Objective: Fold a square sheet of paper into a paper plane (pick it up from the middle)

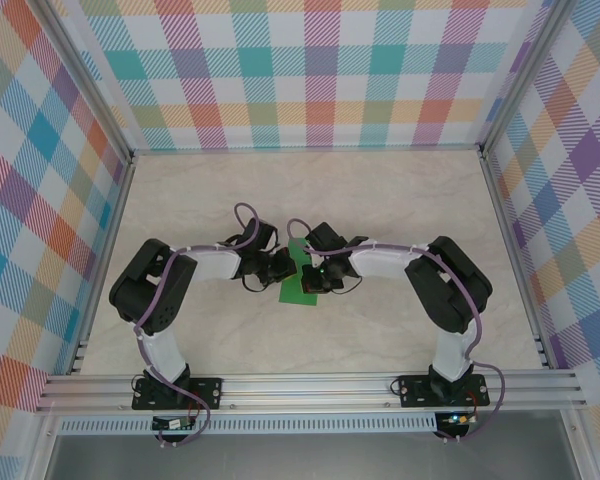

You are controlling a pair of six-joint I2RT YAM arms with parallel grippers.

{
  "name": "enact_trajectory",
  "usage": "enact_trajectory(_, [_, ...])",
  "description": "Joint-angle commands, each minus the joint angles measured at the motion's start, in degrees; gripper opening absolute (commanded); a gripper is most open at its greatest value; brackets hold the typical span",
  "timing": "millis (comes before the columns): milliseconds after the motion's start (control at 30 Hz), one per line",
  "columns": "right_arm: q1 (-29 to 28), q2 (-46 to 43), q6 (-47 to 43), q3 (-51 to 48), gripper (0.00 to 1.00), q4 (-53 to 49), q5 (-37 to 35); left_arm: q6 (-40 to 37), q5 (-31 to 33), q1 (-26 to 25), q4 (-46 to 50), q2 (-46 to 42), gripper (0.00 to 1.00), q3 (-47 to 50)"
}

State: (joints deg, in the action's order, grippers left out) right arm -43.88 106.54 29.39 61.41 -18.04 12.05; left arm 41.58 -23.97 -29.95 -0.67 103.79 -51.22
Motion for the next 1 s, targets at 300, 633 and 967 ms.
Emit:
enact_trajectory(300, [-0.07, 1.46, -4.08, -3.49, 0.00, -7.55, -0.81, -4.54, 1.41, 9.00, 11.48, 1.80, 0.06, -3.77])
enact_trajectory(633, [0.90, -5.70, 7.18, 0.51, 0.17, -0.21, 3.95, -5.67, 2.12, 9.39, 20.25, -7.47, 0.35, -9.90])
enact_trajectory(967, [7.59, -8.78, 7.53, -2.40, 0.51, 3.47, 3.27, 2.53, -2.74, 9.39, 14.32, -11.54, 0.70, -3.64])
